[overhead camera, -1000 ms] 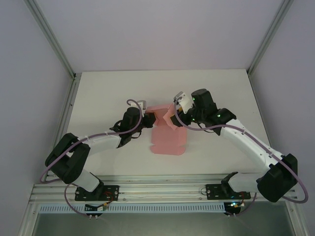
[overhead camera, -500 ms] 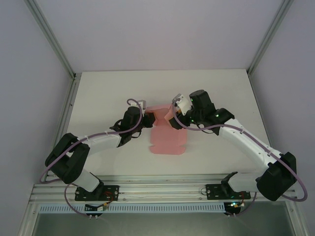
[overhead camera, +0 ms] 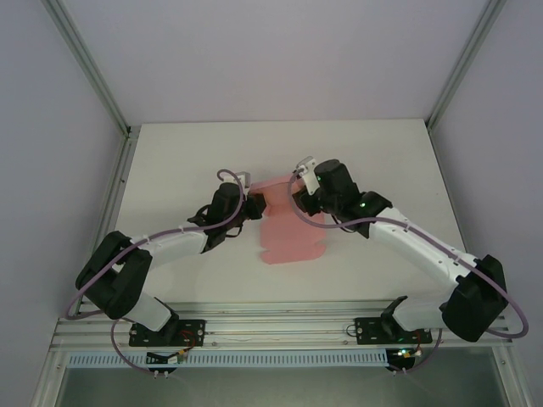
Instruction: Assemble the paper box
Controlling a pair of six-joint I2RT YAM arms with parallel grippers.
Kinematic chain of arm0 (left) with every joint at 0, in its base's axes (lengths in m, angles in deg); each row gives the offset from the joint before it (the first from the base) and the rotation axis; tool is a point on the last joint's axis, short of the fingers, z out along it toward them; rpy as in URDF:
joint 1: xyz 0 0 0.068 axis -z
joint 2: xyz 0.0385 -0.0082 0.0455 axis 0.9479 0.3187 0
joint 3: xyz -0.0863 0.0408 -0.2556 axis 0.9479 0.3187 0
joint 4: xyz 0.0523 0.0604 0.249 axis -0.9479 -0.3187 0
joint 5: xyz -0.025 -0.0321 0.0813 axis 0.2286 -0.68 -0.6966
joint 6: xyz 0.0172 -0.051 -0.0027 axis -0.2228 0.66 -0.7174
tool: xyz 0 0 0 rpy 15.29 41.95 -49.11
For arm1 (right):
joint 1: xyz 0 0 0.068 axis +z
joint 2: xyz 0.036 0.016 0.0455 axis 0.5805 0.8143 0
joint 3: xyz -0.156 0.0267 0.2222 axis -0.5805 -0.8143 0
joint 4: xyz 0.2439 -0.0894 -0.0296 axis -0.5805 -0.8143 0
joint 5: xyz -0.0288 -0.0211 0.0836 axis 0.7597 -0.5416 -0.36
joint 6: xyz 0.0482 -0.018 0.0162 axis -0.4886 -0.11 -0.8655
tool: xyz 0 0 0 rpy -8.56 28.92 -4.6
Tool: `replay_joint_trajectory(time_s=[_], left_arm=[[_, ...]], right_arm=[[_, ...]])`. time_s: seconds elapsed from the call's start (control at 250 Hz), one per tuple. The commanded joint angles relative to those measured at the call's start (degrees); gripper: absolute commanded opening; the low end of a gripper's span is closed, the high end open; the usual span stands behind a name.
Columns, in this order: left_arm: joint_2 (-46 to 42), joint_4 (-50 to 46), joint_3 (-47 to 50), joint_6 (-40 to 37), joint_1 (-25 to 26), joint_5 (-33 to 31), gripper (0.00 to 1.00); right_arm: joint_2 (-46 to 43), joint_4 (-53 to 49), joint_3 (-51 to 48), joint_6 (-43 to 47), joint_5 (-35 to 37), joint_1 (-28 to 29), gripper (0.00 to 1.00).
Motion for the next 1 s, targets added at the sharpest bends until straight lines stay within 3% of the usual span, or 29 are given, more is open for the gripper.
replay_joint_trajectory(time_s=[0.0,0.128,0.24,0.419,0.607,0.695,0.827,0.934,0.994], left_arm=[[-1.64,-3.83,-4.02,1.71,0.17,0.07,0.00],[-1.07,-15.07,-9.43,3.29,1.43,-6.63,0.00],[-0.72,-26.42,-14.31,10.38,1.84,-11.06,0.00],[0.79,-42.27,-20.93,21.35,2.88,-8.25,0.00],[4.63,-59.93,-31.08,25.71,3.92,-7.97,0.00],[4.90,-64.60,-33.55,26.89,4.33,-8.25,0.00],[4.45,-68.47,-35.12,27.96,4.30,-8.28,0.00],[4.01,-69.24,-35.33,28.97,4.30,-7.73,0.00],[3.81,-68.89,-34.84,29.98,4.29,-7.48,0.00]], right_arm=[[2.38,5.43,-0.24,-0.91,12.92,2.49,0.29],[5.14,7.11,0.82,-2.94,22.76,4.27,0.19],[6.12,12.40,-0.18,-2.47,29.33,4.71,0.11],[9.79,20.58,-0.43,5.25,35.65,4.71,0.03],[16.44,21.26,2.12,13.06,38.38,4.52,0.00],[19.65,24.32,3.15,16.42,43.90,4.31,0.00],[23.43,25.35,4.59,20.40,45.23,4.28,0.00],[25.49,35.32,2.53,28.74,48.73,4.23,0.00],[26.08,32.61,3.30,27.74,48.70,4.03,0.00]])
